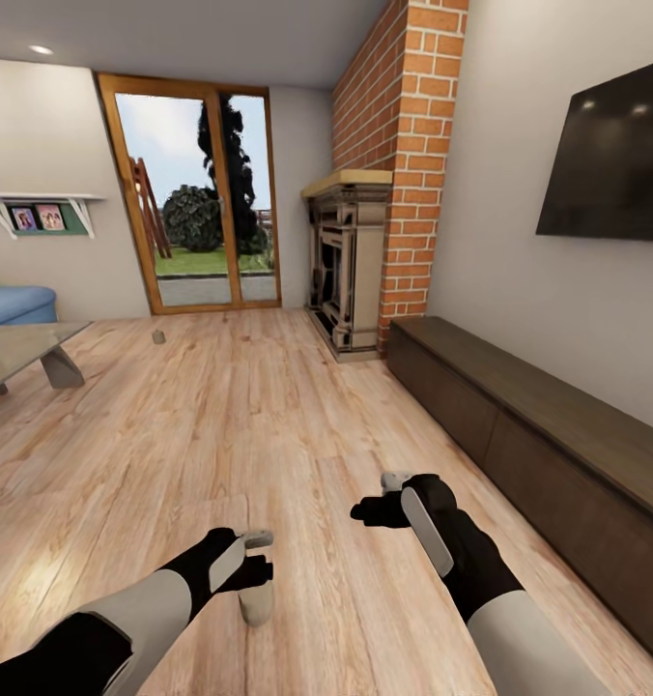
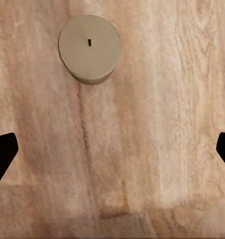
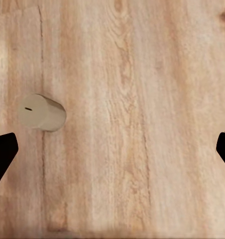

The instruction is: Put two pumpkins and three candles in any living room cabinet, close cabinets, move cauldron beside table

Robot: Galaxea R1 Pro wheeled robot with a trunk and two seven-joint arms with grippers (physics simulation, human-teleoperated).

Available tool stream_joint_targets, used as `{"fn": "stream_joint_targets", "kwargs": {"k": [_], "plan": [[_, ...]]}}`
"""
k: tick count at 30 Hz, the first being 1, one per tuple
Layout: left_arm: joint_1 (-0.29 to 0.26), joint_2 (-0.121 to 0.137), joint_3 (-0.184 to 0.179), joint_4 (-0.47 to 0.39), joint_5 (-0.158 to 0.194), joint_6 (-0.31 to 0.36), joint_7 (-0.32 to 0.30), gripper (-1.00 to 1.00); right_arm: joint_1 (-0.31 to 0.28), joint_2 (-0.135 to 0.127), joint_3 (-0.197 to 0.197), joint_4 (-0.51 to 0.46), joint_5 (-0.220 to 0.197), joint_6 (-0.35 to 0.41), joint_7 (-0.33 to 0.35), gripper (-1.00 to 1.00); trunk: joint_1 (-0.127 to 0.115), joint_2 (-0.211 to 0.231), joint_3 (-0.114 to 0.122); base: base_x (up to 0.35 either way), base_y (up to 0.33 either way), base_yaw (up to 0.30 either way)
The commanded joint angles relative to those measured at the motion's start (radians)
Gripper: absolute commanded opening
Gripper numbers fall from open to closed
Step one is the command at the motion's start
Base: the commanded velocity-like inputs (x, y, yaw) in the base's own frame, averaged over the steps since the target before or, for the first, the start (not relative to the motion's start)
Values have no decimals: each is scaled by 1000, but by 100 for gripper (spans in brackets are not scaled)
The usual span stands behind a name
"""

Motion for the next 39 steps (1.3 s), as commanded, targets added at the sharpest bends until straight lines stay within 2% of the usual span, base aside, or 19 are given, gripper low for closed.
{"fn": "stream_joint_targets", "kwargs": {"k": [1,6,15,19,22,36,39], "plan": [[0,-2,-6,-2,10,4,10,100,-1,0,2,-1,-11,2,-10,100,0,-1,-5,0,0,0],[0,-9,-7,1,9,4,46,100,-1,0,2,-1,-11,2,-10,100,2,-2,-24,0,0,0],[0,-11,-8,4,8,3,62,100,-1,1,7,-1,-12,2,-9,100,6,-4,-59,0,0,0],[0,-11,-8,4,8,2,81,100,-1,1,55,-1,-12,2,-9,100,8,-5,-75,0,0,0],[0,-12,-8,3,8,0,95,100,-1,1,68,-1,-12,2,-9,100,10,-6,-86,0,0,0],[0,-14,-8,1,9,-2,102,100,-1,1,76,-1,-12,2,-9,100,16,-9,-140,0,0,0],[0,-13,-8,2,10,-4,102,100,-1,1,76,-1,-12,2,-9,100,16,-9,-140,0,0,0]]}}
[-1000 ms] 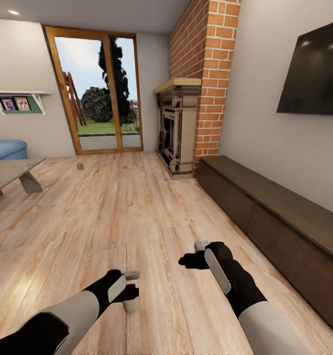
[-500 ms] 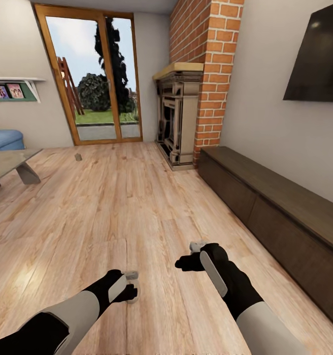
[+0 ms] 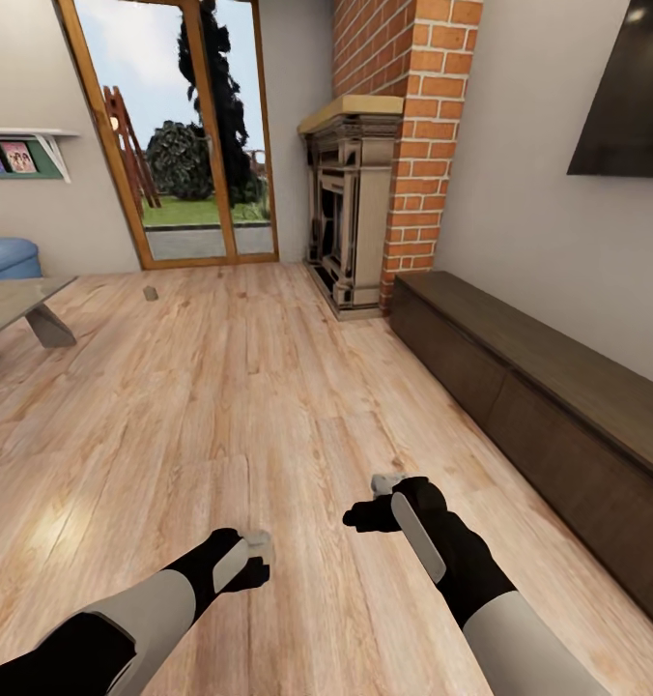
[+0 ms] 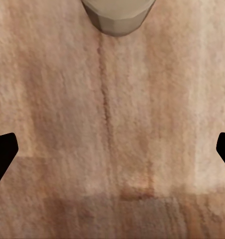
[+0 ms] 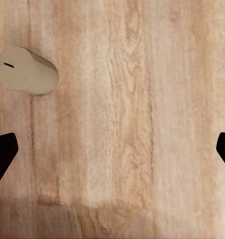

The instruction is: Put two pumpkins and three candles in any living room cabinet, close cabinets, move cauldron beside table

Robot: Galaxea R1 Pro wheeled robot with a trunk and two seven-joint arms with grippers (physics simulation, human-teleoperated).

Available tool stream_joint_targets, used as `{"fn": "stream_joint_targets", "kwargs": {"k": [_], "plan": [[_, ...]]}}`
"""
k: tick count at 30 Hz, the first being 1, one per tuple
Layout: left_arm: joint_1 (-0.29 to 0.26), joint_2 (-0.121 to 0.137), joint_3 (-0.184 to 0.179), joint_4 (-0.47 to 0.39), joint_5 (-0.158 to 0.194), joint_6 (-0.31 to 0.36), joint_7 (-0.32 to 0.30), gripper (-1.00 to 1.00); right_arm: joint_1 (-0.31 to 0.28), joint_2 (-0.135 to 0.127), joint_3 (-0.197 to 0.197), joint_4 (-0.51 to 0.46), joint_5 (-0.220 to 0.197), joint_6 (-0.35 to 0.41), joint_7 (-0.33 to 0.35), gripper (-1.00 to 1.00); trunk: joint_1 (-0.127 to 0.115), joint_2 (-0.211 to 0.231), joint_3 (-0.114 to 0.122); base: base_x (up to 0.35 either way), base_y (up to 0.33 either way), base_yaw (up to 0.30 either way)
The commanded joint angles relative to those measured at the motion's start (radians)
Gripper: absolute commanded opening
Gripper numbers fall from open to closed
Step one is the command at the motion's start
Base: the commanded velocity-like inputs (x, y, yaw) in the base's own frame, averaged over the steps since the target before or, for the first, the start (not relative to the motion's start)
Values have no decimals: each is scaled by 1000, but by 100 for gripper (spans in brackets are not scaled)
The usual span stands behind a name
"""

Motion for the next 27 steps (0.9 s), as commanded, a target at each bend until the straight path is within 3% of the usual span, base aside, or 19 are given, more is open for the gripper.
{"fn": "stream_joint_targets", "kwargs": {"k": [1,8,23,27], "plan": [[0,0,-7,-2,11,4,7,100,-1,0,1,-1,-10,2,-10,100,0,0,-1,0,0,0],[0,4,-3,0,15,3,7,100,-1,0,1,-1,-10,2,-10,100,0,0,-1,32,0,0],[0,4,-4,2,15,2,6,100,-1,0,3,-1,-10,2,-9,100,0,0,-1,320,0,0],[-1,4,-4,1,15,0,6,100,-1,0,3,-1,-10,2,-9,100,0,0,-1,108,0,0]]}}
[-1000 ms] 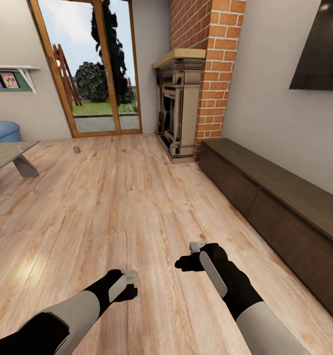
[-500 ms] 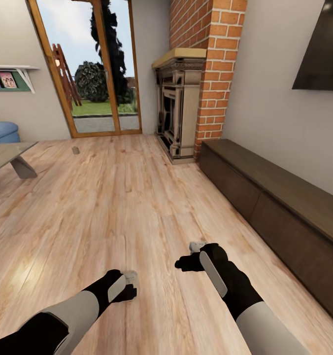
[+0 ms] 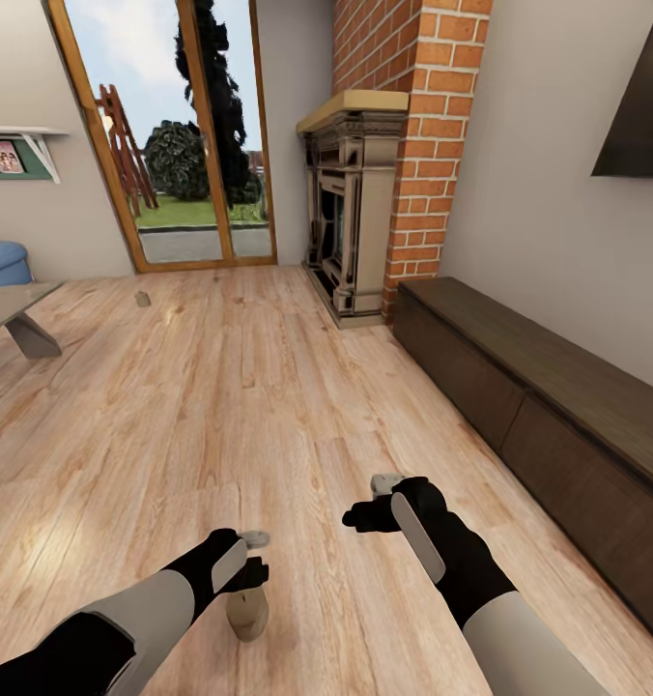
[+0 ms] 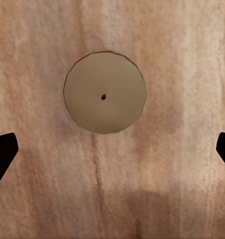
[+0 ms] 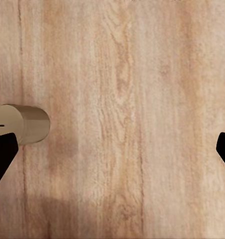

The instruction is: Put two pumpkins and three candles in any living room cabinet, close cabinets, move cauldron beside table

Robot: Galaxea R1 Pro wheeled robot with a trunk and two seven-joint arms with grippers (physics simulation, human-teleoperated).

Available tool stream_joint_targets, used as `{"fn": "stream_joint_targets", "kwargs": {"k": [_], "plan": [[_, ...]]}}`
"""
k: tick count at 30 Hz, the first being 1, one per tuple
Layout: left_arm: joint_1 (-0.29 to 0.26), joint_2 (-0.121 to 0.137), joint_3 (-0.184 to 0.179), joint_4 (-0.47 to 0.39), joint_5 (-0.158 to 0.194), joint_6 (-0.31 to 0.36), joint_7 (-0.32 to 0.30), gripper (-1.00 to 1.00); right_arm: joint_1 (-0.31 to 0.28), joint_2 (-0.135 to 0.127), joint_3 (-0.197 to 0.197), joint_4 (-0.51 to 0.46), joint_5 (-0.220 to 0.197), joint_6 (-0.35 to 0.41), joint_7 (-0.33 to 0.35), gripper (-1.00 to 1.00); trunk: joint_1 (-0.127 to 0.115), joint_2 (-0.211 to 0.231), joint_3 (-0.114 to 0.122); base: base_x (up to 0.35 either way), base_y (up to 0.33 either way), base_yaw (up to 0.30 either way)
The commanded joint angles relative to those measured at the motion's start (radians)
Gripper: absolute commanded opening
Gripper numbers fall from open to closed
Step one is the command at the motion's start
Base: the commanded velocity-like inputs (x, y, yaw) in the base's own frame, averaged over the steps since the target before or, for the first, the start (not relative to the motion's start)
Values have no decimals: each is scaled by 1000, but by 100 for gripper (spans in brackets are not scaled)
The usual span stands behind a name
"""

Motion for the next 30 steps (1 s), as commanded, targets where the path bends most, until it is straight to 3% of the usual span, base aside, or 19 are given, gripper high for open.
{"fn": "stream_joint_targets", "kwargs": {"k": [1,8,30], "plan": [[0,0,-7,-2,11,4,7,100,-1,0,1,-1,-10,2,-10,100,0,0,-1,46,0,0],[0,0,-8,-3,10,4,-1,100,-1,0,1,-1,-10,2,-10,100,0,0,-1,14,0,0],[0,0,-7,-3,9,0,-1,100,-1,1,2,2,-10,1,-7,100,10,-5,-86,0,0,0]]}}
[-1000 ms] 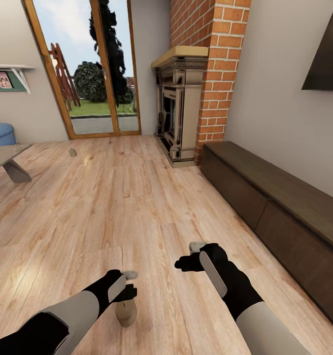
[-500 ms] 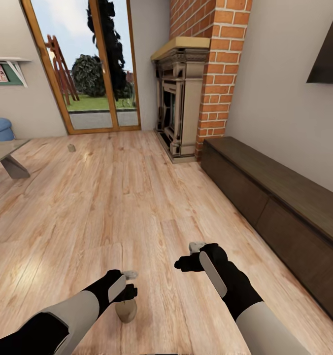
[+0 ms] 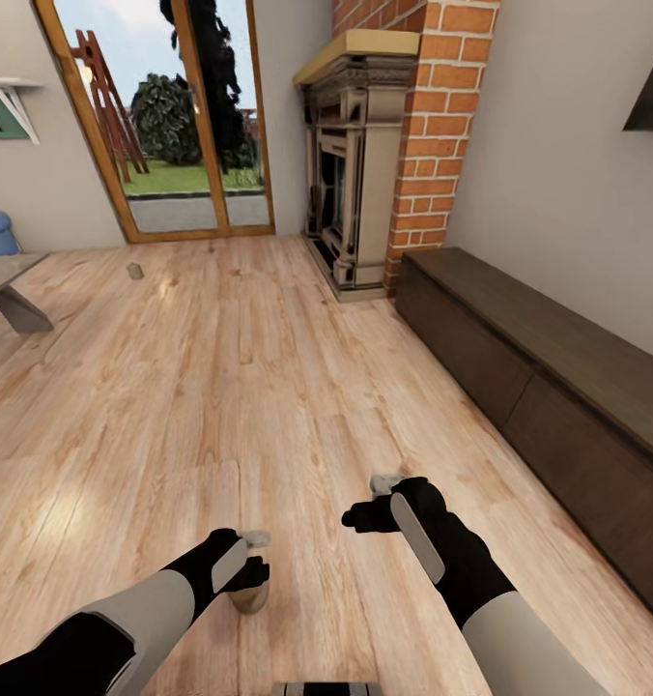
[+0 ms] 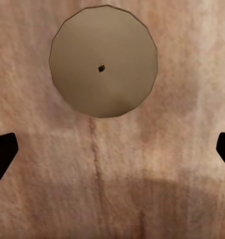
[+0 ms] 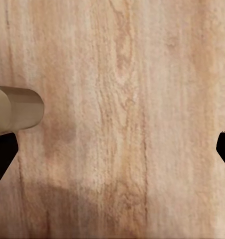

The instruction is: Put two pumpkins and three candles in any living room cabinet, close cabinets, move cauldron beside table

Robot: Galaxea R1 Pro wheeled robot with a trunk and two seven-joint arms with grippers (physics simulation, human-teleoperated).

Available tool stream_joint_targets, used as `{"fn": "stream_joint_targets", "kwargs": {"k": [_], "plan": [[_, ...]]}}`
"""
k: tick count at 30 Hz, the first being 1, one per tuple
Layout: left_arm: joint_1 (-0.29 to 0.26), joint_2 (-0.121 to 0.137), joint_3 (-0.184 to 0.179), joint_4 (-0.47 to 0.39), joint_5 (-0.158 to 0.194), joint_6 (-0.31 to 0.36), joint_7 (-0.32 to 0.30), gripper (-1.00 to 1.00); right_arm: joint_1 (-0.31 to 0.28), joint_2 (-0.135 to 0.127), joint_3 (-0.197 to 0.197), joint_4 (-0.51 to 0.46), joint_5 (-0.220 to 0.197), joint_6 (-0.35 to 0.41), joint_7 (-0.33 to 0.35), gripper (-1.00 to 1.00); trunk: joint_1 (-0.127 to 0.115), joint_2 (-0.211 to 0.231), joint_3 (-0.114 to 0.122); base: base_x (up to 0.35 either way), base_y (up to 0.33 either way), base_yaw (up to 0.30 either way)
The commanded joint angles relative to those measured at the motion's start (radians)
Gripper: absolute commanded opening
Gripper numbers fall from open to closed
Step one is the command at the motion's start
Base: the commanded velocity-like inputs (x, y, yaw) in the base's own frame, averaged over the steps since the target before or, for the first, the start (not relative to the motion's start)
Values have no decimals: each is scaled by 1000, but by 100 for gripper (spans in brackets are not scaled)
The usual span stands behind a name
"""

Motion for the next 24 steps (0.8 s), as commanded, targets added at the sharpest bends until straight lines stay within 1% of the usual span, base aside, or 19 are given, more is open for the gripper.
{"fn": "stream_joint_targets", "kwargs": {"k": [1,6,23,24], "plan": [[0,0,-7,-2,11,4,7,100,-1,0,3,-1,-11,2,-10,100,0,-1,-5,0,0,0],[0,0,-7,-2,11,3,7,100,-1,0,13,-1,-11,1,-10,100,2,-2,-24,0,0,0],[1,0,-7,-2,11,2,7,100,-1,0,16,-1,-11,-2,-10,100,10,-6,-90,0,0,0],[0,0,-6,-2,11,2,7,100,-1,0,16,-1,-11,-2,-10,100,10,-6,-90,0,0,0]]}}
